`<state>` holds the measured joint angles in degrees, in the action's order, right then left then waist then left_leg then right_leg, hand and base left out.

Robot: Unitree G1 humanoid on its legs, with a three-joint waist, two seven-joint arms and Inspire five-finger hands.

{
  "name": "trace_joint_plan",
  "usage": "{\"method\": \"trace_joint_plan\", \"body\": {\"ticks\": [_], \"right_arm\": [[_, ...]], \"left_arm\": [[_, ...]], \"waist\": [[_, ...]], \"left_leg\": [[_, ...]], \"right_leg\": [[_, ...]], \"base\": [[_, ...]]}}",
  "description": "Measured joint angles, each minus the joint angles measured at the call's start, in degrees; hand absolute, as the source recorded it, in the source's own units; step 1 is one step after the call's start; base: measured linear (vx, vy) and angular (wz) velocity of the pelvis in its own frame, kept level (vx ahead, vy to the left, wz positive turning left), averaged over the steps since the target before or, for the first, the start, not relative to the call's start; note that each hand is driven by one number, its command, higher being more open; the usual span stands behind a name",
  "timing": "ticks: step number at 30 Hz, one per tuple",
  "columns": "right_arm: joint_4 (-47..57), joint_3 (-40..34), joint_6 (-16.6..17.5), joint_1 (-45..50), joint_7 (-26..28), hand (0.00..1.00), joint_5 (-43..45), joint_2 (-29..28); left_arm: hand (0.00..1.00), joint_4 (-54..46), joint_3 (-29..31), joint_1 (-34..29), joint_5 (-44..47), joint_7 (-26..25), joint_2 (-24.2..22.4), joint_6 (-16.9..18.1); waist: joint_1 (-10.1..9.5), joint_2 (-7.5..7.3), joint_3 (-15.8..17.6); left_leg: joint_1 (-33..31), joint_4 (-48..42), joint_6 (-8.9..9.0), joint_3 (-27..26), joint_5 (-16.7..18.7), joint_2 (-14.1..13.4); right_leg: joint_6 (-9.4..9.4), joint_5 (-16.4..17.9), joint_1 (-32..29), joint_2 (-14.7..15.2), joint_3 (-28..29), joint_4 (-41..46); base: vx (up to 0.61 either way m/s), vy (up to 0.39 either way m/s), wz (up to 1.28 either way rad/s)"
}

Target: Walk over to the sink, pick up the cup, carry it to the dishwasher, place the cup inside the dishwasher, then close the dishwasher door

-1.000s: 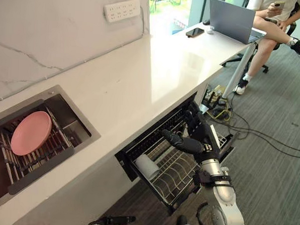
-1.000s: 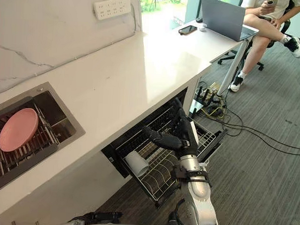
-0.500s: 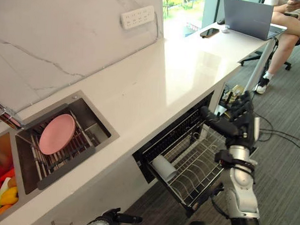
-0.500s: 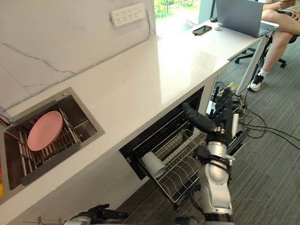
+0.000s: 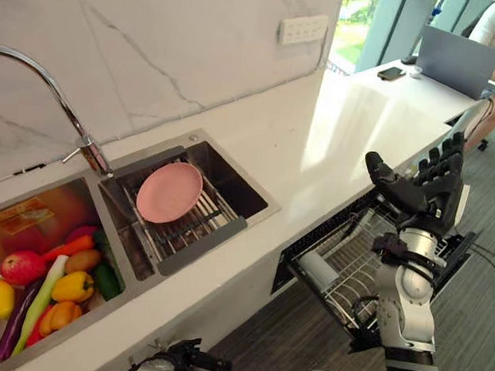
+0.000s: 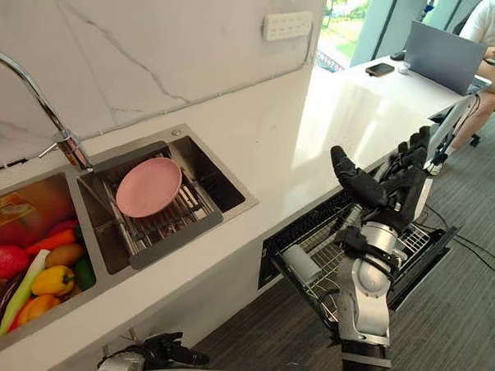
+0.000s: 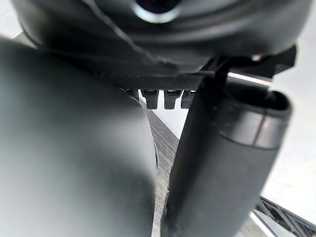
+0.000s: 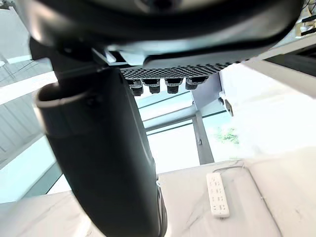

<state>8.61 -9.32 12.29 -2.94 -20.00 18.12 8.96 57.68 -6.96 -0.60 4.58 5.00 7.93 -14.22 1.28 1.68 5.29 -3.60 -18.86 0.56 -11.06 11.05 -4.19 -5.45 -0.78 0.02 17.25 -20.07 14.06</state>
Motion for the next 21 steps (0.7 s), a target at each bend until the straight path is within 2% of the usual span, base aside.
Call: {"method": "trace_joint_plan", "body": {"ticks": [1, 2, 3, 4, 5, 6, 8, 9, 10, 11, 13, 15, 17, 21], "right_arm": [[0.0, 0.0, 0.0, 0.1, 0.1, 1.0, 0.3, 0.0], [0.0, -0.1, 0.0, 0.4, 0.7, 1.0, 0.6, 0.0], [0.0, -0.2, 0.1, 0.7, 1.5, 1.0, 0.8, 0.1], [0.0, -1.2, 0.4, 1.2, 2.4, 1.0, 0.9, 0.4], [-0.1, -2.6, 0.4, 1.9, 2.9, 1.0, 1.2, 0.5], [-0.5, -4.3, 0.4, 2.0, 3.3, 1.0, 2.6, 0.4], [-0.6, -5.8, 0.5, 2.6, 5.2, 1.0, 3.9, 0.4], [-0.5, -6.9, 1.2, 2.8, 7.0, 1.0, 5.4, 0.4], [-0.4, -7.3, 1.6, 2.8, 8.1, 1.0, 6.0, 0.4], [0.4, -7.3, 2.3, 2.8, 10.2, 1.0, 7.6, 0.4], [1.8, -6.1, 2.6, 2.9, 14.1, 1.0, 10.0, 0.3], [2.6, -4.7, 2.6, 3.2, 19.2, 1.0, 11.6, -0.3], [2.6, -4.6, 2.6, 3.3, 21.6, 1.0, 11.9, -0.4], [1.7, -2.7, 2.7, 3.0, 24.6, 1.0, 12.1, -0.3]], "left_arm": [[1.0, 0.0, 0.6, -0.1, 0.1, -0.4, -0.1, -0.1], [1.0, 0.0, 1.8, -0.2, 1.0, -1.6, -0.4, -0.3], [1.0, 0.1, 3.0, -0.6, 2.2, -2.6, -0.3, -0.4], [1.0, 0.6, 4.9, -0.7, 3.1, -4.5, -0.7, -0.4], [1.0, 0.7, 6.6, -0.9, 4.4, -5.6, -1.2, -0.5], [1.0, 0.6, 7.7, -1.1, 5.1, -6.2, -0.9, -0.5], [1.0, 0.9, 7.9, -1.2, 5.0, -6.8, -0.5, -0.4], [1.0, 0.9, 7.9, -1.3, 5.0, -6.8, -0.6, -0.3], [1.0, 0.9, 7.9, -1.4, 5.0, -6.8, -0.6, -0.3], [1.0, 0.8, 8.7, -1.4, 5.0, -6.8, -0.8, -0.3], [1.0, 0.8, 9.6, -1.4, 5.0, -6.9, -0.8, -0.2], [1.0, 0.8, 10.0, -1.4, 5.1, -6.9, -0.6, -0.1], [1.0, 0.8, 10.6, -1.5, 5.7, -7.4, -0.6, -0.1], [1.0, 0.9, 12.5, -2.3, 8.5, -8.8, -0.6, 0.0]], "waist": [[0.0, -0.28, 0.0], [0.3, -1.15, 0.0], [1.08, -2.14, -0.1], [1.84, -2.52, 0.3], [1.69, -2.05, 0.2], [0.73, -1.88, 0.3], [1.13, -2.0, 0.3], [1.24, -2.01, 0.3], [1.23, -2.12, 0.1], [0.96, -2.5, -0.1], [0.83, -2.56, -0.1], [0.73, -3.27, -0.5], [0.0, -3.74, -0.8], [-0.42, -4.6, -1.6]], "left_leg": [[0.1, 0.4, 0.14, 0.7, -0.3, 0.4], [0.0, 0.8, 0.56, 2.4, -1.0, 1.4], [-1.1, 0.4, 0.97, 4.3, -1.2, 2.4], [-2.3, -0.3, 1.41, 6.4, -1.6, 2.6], [-2.8, -0.4, 1.57, 8.3, -2.0, 2.4], [-3.2, -0.3, 1.65, 9.8, -2.1, 1.9], [-2.7, -0.1, 1.74, 11.9, -2.2, 1.4], [-2.2, 0.6, 2.37, 14.0, -2.6, 1.2], [-2.1, 0.9, 2.69, 14.9, -2.8, 1.2], [-2.1, 1.6, 3.29, 15.9, -3.3, 1.3], [-2.2, 2.3, 3.4, 17.2, -3.7, 1.6], [-1.9, 3.7, 3.36, 19.0, -4.6, 2.1], [-1.3, 5.2, 3.33, 19.5, -5.5, 2.2], [-0.6, 10.8, 2.99, 18.1, -9.8, 1.7]], "right_leg": [[0.15, 1.1, 0.3, 0.0, 1.0, -0.2], [0.5, 5.1, 1.4, -0.6, 4.7, -1.4], [-0.18, 9.3, 2.7, -1.8, 8.6, -3.8], [-3.46, 9.9, 3.8, -3.6, 11.6, -5.0], [-2.38, 10.6, 4.2, -4.9, 11.9, -5.1], [-1.94, 10.2, 5.0, -6.0, 11.9, -4.7], [0.95, 11.3, 6.1, -7.7, 16.2, -2.5], [2.42, 11.5, 6.2, -8.8, 18.0, -0.7], [2.8, 11.5, 6.3, -9.1, 18.6, -0.5], [2.8, 11.5, 6.6, -9.3, 18.9, -0.5], [2.8, 11.5, 7.0, -9.5, 19.1, -0.5], [2.76, 11.5, 7.3, -9.5, 19.4, -0.1], [2.65, 11.1, 7.5, -9.6, 19.7, -0.1], [1.58, 8.9, 8.1, -10.1, 19.3, -1.8]], "base": [[0.0, -0.093, 0.54], [0.01, -0.113, 0.71], [0.0, -0.219, 1.07], [0.01, -0.264, 1.16], [0.06, -0.287, 1.03], [0.1, -0.221, 0.96], [0.08, -0.089, 0.88], [0.05, -0.016, 0.75], [0.07, -0.034, 0.77], [0.06, -0.048, 0.56], [0.06, -0.047, 0.44], [0.04, -0.023, 0.41], [0.03, -0.01, 0.32], [0.0, 0.014, 0.4]]}}
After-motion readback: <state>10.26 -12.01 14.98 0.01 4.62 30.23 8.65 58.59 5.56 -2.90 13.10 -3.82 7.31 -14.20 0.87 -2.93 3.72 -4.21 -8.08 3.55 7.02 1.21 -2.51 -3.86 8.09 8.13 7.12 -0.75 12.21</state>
